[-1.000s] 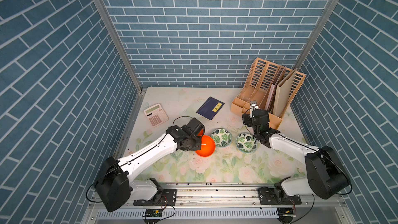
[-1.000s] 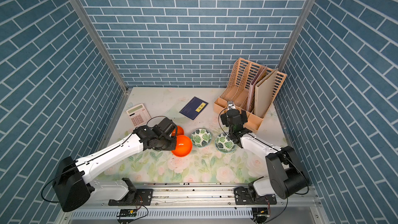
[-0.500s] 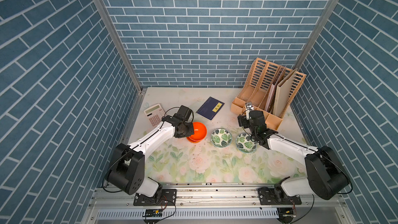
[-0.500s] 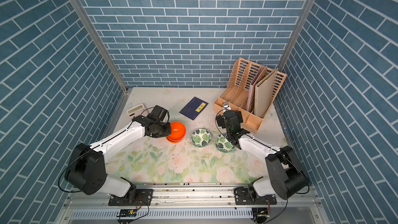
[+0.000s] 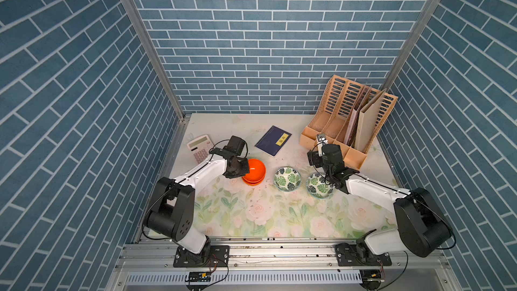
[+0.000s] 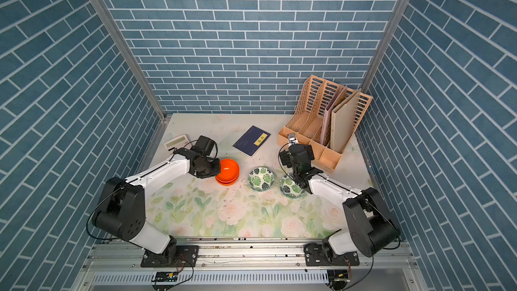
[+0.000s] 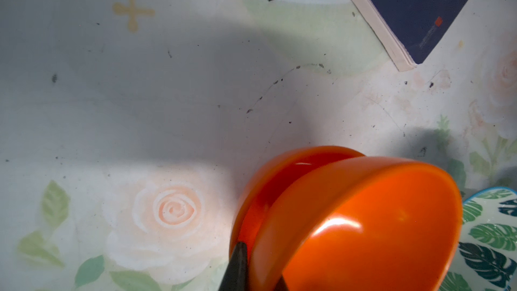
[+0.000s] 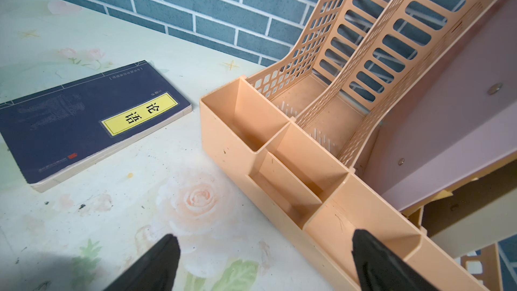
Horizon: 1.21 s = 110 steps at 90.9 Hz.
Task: Stack the bowls
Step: Place the bowl on the bowl.
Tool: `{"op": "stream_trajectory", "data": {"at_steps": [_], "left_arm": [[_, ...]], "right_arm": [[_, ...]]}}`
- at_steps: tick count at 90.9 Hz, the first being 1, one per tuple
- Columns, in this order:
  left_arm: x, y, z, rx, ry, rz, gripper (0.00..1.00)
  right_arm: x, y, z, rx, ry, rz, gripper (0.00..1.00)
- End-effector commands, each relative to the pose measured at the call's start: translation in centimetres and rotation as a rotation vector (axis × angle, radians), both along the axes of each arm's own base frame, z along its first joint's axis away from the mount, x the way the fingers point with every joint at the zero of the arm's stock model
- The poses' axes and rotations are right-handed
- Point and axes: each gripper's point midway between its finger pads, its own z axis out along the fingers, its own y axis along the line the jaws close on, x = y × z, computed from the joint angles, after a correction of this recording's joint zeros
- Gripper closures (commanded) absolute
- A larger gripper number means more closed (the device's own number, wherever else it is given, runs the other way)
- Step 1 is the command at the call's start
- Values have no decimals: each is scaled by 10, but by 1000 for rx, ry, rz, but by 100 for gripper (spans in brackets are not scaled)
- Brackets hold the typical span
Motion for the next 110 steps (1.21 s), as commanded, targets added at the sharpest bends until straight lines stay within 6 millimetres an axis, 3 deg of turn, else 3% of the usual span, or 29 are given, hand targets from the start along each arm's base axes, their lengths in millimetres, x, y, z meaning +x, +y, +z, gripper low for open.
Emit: {"op": "stream_trajectory", "data": {"at_steps": [1, 15, 33, 56, 69, 83, 110], "left_arm": [[7, -5, 4, -26, -16, -17, 92], [7, -3, 2, -19, -9, -15, 88], [5, 1, 2, 5, -4, -7, 74], [3, 6, 7, 25, -5, -3, 72], [3, 9, 16, 45, -18, -2, 57], [6, 11, 28, 48, -43, 1, 56], [5, 26, 32, 129, -61, 17, 55]], "right_arm": [[3, 4, 3, 20, -4, -10, 0], [3, 4, 3, 21, -6, -10, 0], [3, 4, 2, 19, -7, -11, 0], [4, 4, 2, 25, -12, -9, 0], [3, 5, 1, 24, -12, -6, 0], [3, 6, -1, 27, -10, -5, 0], [1, 6, -2, 28, -10, -4, 0]]}}
